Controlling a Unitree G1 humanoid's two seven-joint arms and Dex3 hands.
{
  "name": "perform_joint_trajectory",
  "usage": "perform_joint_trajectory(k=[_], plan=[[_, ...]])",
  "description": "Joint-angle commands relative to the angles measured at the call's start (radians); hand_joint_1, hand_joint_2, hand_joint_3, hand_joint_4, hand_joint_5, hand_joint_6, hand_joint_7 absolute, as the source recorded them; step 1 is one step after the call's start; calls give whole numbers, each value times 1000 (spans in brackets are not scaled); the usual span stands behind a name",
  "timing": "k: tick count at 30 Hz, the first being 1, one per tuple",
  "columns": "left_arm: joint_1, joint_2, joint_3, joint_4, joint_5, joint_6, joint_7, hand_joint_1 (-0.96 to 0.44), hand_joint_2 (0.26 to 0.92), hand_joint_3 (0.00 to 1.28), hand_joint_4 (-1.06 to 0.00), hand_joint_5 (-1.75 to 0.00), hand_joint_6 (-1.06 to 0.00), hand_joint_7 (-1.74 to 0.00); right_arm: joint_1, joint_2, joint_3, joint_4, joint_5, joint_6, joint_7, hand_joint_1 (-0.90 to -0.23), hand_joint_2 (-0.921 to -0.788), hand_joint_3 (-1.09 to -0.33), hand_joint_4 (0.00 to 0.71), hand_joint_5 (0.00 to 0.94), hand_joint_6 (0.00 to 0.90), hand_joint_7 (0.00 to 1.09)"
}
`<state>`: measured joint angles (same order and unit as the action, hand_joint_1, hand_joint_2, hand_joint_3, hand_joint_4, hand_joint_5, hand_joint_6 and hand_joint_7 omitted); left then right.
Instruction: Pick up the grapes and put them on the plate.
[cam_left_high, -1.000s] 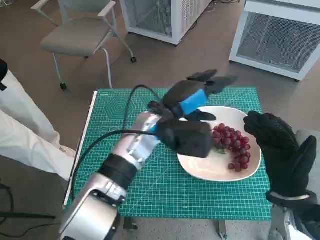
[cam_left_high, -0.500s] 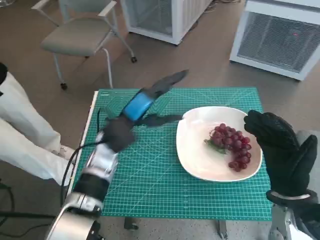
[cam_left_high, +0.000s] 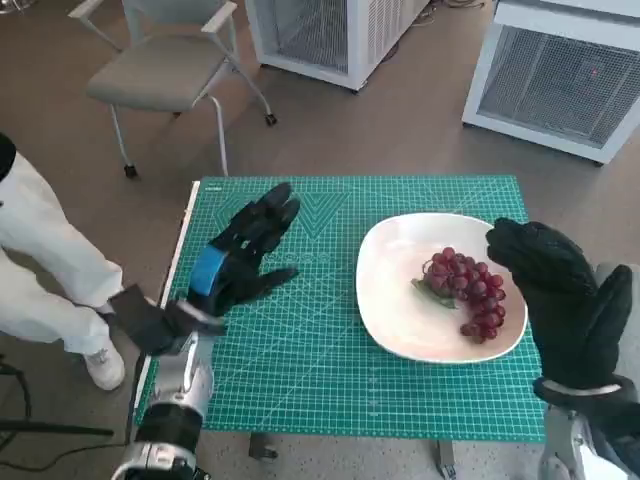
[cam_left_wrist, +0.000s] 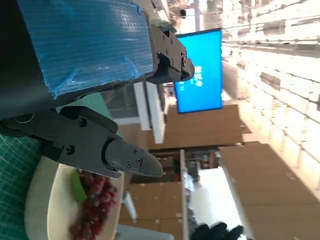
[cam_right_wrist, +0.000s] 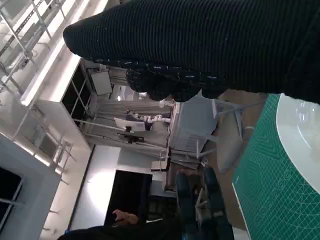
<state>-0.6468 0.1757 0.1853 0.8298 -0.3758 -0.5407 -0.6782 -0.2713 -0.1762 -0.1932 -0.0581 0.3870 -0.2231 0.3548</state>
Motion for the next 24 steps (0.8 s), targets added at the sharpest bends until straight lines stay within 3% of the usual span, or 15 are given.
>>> perform_joint_trajectory(k=[1,20,24], plan=[[24,-13,13,-50,-15,11,-15,-249,915,0,-354,-27,-403,-11,-2,-10,0,21,-2,16,7,-341,-921,-624,398,844,224,1009],[54,-16,18,-77,-4,28,-6,-104,921,8,-336,0,-380,0,-16,-19,4,31,-2,28,13,-340,-921,-625,400,840,226,1005],[62,-15,12,-93,3,35,-3,-17,920,51,-328,-5,-422,-21,-16,-20,5,28,-3,29,15,-342,-921,-624,400,839,225,1005]])
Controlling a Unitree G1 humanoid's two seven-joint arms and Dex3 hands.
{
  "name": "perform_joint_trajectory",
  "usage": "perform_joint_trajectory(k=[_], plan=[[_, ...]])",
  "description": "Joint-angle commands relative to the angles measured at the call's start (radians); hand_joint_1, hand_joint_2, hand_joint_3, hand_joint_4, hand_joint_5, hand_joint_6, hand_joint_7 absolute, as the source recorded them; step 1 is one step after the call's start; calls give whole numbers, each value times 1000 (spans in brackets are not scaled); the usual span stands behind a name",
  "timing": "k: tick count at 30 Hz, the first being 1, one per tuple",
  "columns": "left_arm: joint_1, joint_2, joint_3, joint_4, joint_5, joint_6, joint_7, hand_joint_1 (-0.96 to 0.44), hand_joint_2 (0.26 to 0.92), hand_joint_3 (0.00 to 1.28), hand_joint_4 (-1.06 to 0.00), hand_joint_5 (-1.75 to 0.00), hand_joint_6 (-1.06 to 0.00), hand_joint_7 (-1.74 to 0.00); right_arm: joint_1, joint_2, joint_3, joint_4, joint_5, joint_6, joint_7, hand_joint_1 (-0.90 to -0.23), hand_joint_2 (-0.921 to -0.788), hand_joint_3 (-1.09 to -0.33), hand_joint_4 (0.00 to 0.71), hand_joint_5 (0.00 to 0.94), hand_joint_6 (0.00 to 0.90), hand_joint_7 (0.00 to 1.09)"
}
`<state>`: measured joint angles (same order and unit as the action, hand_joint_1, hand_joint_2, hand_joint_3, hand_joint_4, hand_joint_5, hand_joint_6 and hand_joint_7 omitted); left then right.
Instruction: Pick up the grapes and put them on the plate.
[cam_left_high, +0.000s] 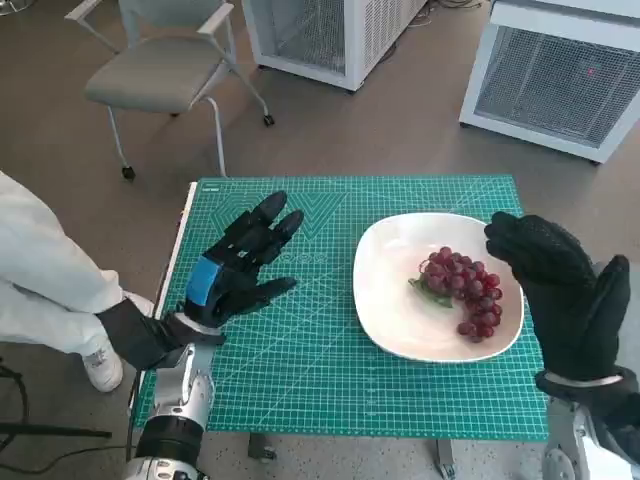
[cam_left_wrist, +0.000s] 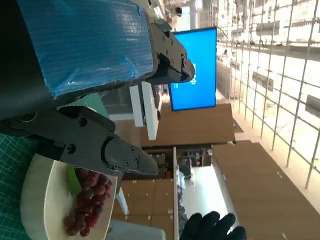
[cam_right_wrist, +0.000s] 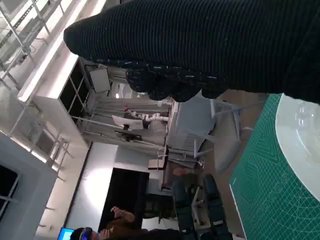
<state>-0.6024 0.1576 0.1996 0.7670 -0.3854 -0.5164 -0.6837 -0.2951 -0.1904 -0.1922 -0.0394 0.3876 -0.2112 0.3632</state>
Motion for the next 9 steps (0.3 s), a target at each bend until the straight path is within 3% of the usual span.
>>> perform_joint_trajectory(k=[1,6,9], plan=[[21,3,-5,-38,16,14,6,24,911,107,-338,-8,-448,-36,8,-6,4,9,-3,17,7,-343,-921,-624,400,839,225,1006],[31,5,-13,-64,37,26,23,149,782,565,-388,-6,-474,-146,9,-6,4,9,-3,16,10,-346,-921,-623,401,839,220,1006],[37,8,-16,-74,47,28,27,177,767,684,-384,-2,-415,-237,10,-6,4,9,-4,15,10,-345,-921,-623,401,839,219,1007]])
